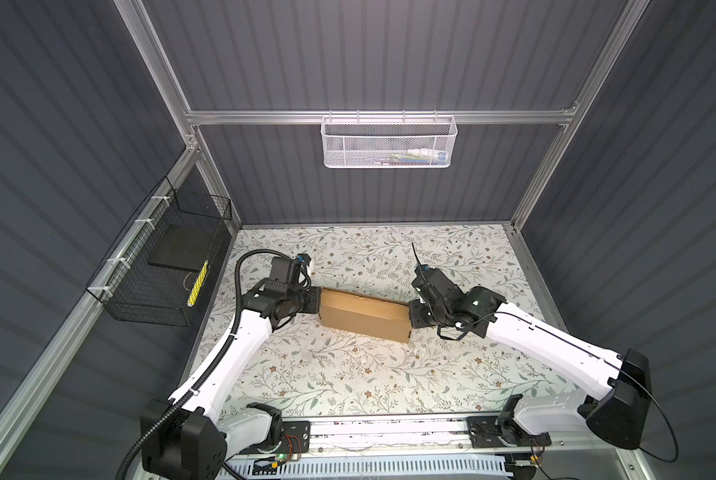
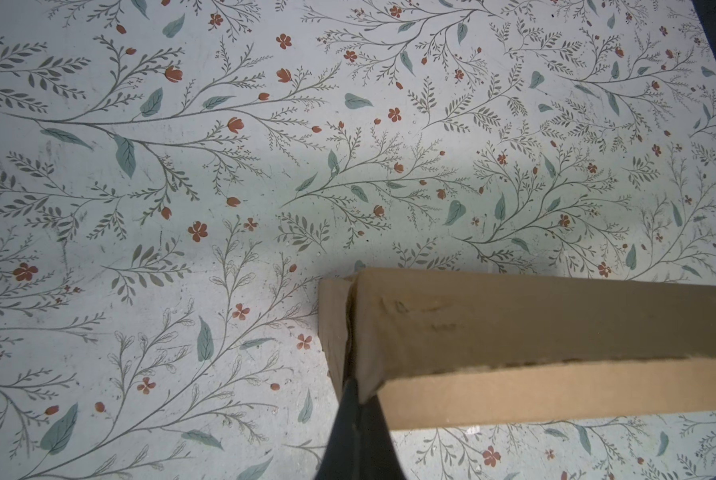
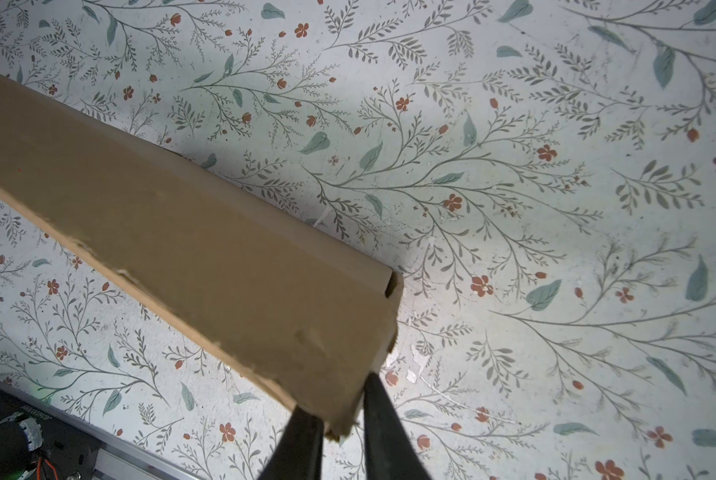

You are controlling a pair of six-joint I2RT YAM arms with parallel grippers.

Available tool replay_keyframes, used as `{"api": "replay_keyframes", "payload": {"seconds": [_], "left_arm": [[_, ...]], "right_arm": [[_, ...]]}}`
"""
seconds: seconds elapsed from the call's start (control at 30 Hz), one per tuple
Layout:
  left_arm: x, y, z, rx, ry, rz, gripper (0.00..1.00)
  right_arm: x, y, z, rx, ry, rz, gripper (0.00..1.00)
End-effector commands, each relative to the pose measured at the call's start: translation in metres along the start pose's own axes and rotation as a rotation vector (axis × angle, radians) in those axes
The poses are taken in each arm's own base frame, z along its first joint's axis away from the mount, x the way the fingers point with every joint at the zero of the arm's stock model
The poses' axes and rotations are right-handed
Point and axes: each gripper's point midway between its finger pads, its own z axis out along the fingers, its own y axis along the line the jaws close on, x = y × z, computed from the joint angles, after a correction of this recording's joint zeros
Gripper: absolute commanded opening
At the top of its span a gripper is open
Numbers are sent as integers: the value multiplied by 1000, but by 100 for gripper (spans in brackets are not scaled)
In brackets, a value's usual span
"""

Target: Fold the paper box

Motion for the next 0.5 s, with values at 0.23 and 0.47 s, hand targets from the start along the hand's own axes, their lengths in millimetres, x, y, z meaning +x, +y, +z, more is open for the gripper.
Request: {"api": "replay_keyframes", "payload": {"seconds": [0.23,0.47], "left_arm": [[-5,-8,-5,36,13,9,0],[-8,-11,-5,51,17,15,0]], "right_arm": [[-6,3,-2,0,-1,-2,17],[-11,4,-4,-33,-11,27,14]]}}
